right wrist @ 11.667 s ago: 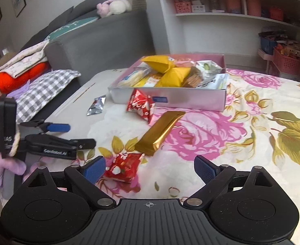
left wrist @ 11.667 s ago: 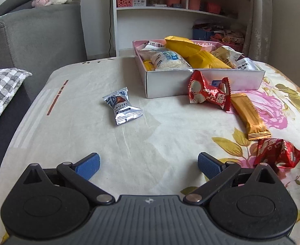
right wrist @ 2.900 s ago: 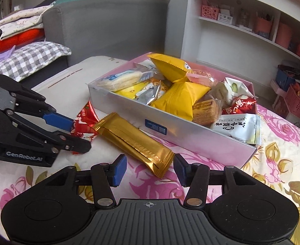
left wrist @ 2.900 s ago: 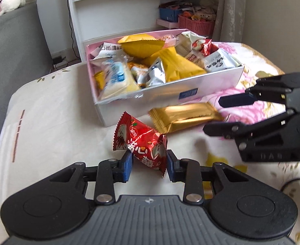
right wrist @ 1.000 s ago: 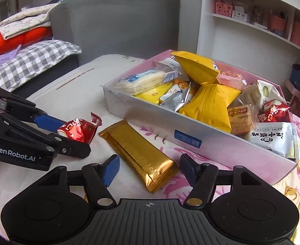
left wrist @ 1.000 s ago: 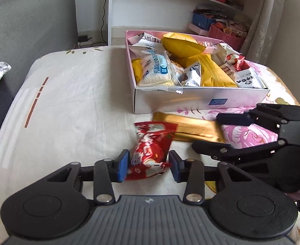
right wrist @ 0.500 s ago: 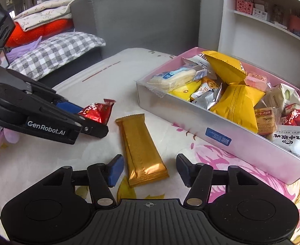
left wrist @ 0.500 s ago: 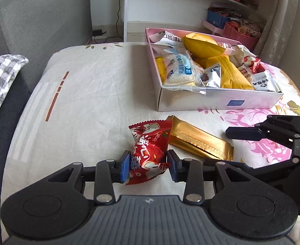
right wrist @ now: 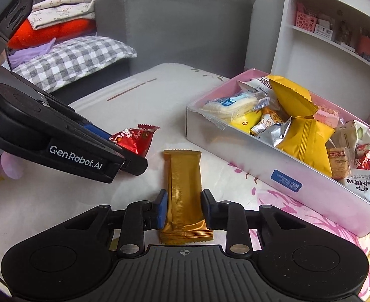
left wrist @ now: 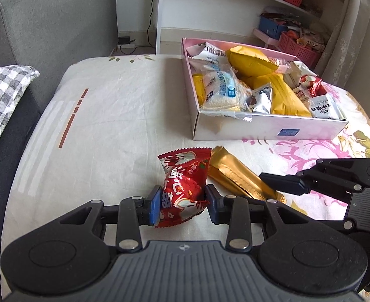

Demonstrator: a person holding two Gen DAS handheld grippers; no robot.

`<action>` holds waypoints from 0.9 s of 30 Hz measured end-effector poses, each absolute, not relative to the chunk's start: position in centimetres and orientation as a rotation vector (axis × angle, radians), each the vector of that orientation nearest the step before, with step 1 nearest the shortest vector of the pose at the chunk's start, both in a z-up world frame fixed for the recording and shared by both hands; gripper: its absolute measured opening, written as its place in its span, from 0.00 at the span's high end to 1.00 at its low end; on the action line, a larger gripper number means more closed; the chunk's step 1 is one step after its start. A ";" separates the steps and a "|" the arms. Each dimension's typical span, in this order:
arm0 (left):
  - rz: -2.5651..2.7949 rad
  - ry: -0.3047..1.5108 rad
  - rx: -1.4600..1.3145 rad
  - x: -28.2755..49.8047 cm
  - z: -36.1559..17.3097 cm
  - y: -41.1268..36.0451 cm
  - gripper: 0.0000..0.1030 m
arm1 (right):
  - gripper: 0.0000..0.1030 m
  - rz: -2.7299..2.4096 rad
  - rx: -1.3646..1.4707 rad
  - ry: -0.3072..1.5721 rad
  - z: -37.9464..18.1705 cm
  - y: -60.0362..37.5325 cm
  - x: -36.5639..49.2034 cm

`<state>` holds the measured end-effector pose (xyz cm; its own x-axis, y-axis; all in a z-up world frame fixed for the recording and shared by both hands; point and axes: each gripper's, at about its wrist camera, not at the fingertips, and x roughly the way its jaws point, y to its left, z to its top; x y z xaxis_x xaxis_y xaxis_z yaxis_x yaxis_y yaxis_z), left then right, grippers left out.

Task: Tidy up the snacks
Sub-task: 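Carry the red packet and gold bar into the box and open both tools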

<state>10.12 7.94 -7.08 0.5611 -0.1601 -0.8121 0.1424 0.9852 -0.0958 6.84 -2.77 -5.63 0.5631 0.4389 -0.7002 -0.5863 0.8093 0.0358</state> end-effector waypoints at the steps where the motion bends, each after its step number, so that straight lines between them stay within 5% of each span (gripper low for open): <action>1: -0.181 0.956 -0.018 10.0 -6.9 7.9 0.68 | 0.73 0.609 -0.200 0.768 -5.5 -3.0 6.8; 27: -0.208 0.879 -0.122 9.6 -3.5 6.3 0.72 | 0.73 0.434 -0.017 0.789 -0.1 -10.7 5.1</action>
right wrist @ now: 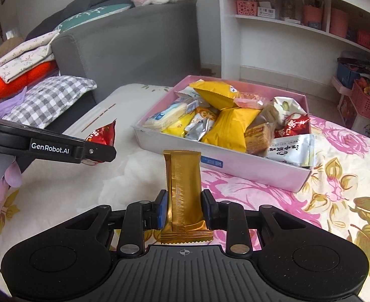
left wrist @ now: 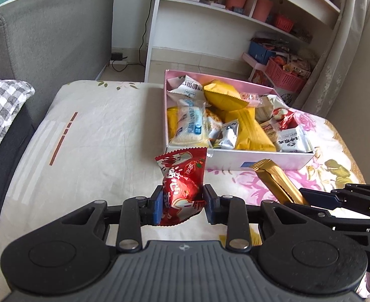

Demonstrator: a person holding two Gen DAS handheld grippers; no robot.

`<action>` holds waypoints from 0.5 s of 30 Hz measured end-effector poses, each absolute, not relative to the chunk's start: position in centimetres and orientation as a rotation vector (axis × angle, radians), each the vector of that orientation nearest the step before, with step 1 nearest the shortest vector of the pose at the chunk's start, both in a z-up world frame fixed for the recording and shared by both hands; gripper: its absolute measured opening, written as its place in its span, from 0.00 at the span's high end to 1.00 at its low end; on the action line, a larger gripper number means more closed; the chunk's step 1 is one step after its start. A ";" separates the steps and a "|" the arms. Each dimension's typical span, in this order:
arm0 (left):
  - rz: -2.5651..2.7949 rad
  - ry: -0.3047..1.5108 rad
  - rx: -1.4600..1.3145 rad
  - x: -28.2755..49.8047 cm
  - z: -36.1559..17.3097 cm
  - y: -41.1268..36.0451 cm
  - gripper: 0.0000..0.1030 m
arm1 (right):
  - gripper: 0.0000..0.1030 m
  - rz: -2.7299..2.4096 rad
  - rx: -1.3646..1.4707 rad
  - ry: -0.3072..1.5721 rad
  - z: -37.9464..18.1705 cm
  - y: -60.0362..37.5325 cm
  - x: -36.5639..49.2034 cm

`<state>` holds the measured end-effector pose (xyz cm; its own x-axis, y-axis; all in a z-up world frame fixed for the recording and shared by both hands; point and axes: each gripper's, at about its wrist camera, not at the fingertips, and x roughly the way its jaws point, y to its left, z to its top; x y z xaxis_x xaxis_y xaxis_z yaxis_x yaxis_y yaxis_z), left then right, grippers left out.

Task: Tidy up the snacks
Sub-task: 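Carry the red packet and gold bar into the box and open both tools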

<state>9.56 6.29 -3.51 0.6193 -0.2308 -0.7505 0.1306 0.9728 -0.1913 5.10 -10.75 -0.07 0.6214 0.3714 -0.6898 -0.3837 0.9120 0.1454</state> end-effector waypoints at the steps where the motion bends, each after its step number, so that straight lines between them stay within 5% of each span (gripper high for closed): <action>1: -0.210 0.875 -0.124 9.6 -3.4 6.0 0.72 | 0.73 0.427 -0.010 0.783 0.2 -11.0 5.1; 15: -0.218 0.820 -0.125 11.3 -3.1 1.8 0.72 | 0.73 0.321 0.063 0.695 2.3 -15.5 6.9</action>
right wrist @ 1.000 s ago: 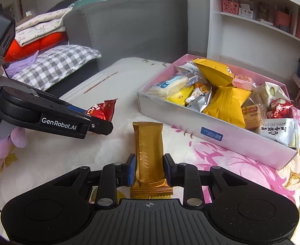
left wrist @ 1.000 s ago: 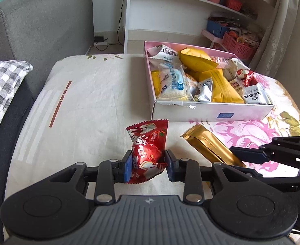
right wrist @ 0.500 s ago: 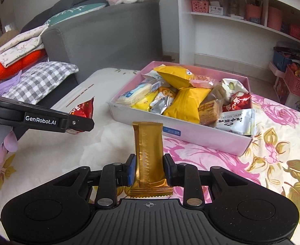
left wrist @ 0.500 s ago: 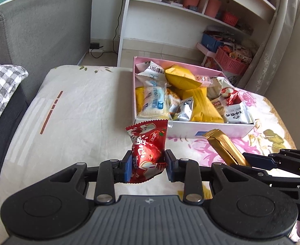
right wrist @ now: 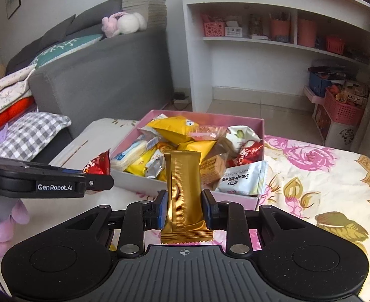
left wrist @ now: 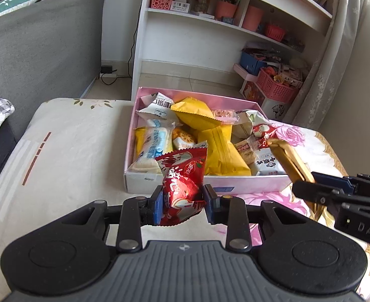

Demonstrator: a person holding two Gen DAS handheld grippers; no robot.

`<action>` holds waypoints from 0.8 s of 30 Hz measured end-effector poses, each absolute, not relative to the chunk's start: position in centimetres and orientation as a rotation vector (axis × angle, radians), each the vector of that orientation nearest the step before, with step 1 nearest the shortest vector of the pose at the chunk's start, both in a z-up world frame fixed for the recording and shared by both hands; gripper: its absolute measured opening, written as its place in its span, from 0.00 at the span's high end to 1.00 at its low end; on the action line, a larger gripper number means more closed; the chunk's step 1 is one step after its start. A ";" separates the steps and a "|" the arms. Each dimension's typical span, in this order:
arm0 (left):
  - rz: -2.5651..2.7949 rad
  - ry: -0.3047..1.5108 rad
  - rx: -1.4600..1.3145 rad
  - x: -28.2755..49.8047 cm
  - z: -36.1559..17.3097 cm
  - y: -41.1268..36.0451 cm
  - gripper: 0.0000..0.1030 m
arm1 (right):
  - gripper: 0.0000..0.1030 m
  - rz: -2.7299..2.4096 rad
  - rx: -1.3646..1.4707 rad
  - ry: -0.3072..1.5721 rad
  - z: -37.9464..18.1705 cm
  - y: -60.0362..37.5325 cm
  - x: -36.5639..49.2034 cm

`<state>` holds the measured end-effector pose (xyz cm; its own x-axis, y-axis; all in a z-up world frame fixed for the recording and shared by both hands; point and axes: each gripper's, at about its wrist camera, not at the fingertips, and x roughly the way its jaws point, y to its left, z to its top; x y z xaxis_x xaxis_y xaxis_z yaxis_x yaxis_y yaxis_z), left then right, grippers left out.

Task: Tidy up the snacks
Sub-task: 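Carry the red packet and gold bar into the box and open both tools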

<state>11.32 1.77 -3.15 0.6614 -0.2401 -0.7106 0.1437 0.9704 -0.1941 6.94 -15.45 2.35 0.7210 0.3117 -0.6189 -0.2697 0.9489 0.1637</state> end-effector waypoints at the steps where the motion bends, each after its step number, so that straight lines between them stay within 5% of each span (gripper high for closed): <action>1: -0.224 0.819 -0.117 11.5 -3.2 1.4 0.72 | 0.73 0.311 0.076 0.689 2.4 -15.8 7.3; 24: -0.189 0.766 -0.009 17.1 -5.6 -2.3 0.71 | 0.73 0.255 0.266 0.687 -1.3 -17.7 14.1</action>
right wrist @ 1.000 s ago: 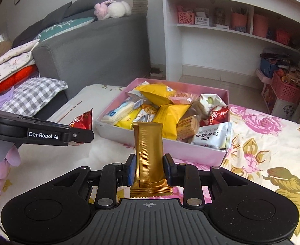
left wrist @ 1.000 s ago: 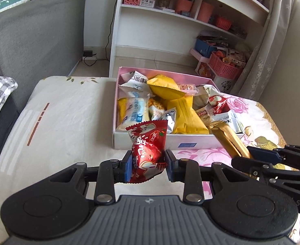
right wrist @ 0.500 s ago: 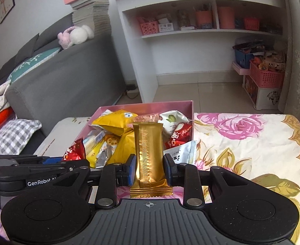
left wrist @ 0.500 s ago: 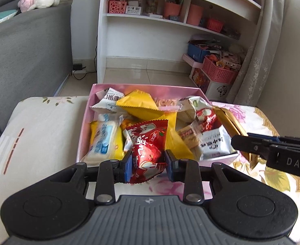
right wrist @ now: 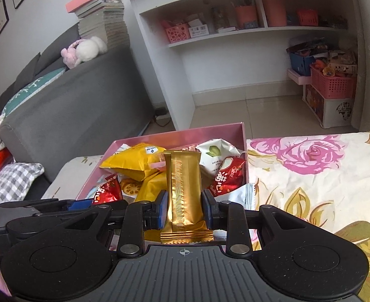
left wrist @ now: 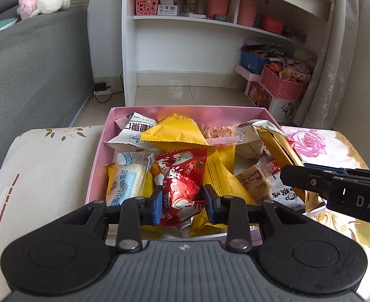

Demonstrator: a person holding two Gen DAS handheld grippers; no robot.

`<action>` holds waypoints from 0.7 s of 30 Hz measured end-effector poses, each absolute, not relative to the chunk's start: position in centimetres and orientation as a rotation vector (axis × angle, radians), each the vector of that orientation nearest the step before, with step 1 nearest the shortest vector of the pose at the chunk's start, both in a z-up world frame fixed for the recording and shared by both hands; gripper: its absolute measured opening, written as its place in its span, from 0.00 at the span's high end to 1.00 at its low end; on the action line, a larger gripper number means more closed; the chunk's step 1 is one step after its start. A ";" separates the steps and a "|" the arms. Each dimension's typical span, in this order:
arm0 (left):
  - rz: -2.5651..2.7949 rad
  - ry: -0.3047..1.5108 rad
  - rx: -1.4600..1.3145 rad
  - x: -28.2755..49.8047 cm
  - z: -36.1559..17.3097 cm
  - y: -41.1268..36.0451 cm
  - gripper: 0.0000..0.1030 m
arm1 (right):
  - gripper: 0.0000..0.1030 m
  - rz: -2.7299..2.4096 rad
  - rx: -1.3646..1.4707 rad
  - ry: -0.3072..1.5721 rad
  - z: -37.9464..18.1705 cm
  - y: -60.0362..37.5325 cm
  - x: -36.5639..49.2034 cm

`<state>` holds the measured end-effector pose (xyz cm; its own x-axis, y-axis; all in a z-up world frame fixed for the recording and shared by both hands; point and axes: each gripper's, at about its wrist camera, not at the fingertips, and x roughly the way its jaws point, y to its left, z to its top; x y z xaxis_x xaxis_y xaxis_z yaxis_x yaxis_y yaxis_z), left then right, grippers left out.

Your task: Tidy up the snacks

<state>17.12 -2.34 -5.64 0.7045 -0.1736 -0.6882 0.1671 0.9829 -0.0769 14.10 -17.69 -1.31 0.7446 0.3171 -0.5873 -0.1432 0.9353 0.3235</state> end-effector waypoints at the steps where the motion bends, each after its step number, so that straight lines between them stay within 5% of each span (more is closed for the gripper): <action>1: -0.188 0.764 -0.008 17.2 -5.7 -2.3 0.71 | 0.73 0.254 0.267 0.687 -1.5 -17.6 14.2; 8: -0.190 0.752 -0.012 17.2 -5.9 -2.1 0.70 | 0.72 0.244 0.262 0.688 -2.0 -17.2 14.6; 12: -0.205 0.743 -0.006 17.0 -5.8 -2.3 0.65 | 0.64 0.240 0.240 0.685 -1.8 -16.8 14.4; 15: -0.210 0.734 -0.002 16.7 -5.5 -2.4 0.48 | 0.47 0.229 0.245 0.671 -1.4 -17.0 14.2; 21: -0.220 0.726 0.010 15.6 -4.8 -2.6 0.35 | 0.40 0.208 0.253 0.664 -0.4 -17.7 13.3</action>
<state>15.61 -2.57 -4.76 0.7257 -0.1963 -0.6594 0.2035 0.9768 -0.0669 13.34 -17.73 -0.42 0.7687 0.2694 -0.5801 -0.1087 0.9488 0.2966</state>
